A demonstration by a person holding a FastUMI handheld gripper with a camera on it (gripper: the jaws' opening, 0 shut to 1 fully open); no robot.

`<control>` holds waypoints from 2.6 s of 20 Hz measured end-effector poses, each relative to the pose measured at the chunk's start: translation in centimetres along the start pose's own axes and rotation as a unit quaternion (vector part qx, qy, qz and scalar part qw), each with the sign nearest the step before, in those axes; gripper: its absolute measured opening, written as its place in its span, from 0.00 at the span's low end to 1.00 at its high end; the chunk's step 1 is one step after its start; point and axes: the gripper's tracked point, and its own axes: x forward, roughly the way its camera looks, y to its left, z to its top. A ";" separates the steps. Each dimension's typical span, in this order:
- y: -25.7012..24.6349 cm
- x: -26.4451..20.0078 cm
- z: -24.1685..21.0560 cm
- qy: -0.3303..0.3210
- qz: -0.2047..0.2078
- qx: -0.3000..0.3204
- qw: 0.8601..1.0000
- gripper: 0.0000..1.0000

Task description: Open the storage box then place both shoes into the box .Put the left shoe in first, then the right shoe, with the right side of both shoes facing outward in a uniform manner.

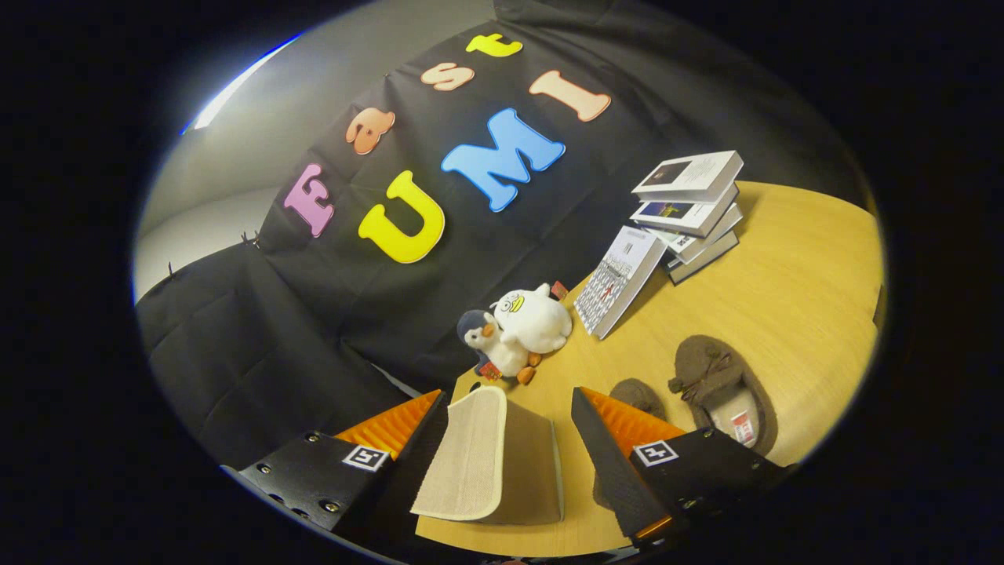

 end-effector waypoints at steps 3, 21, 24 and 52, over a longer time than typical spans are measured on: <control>0.7 1.0 -2.2 0.033 0.018 0.021 0.999 0.97; 2.5 6.4 -13.3 0.198 0.071 0.136 0.968 0.95; 2.9 6.6 -14.2 0.217 0.074 0.144 0.963 0.82; 16.3 6.1 -8.8 0.184 0.108 -0.002 0.977 0.00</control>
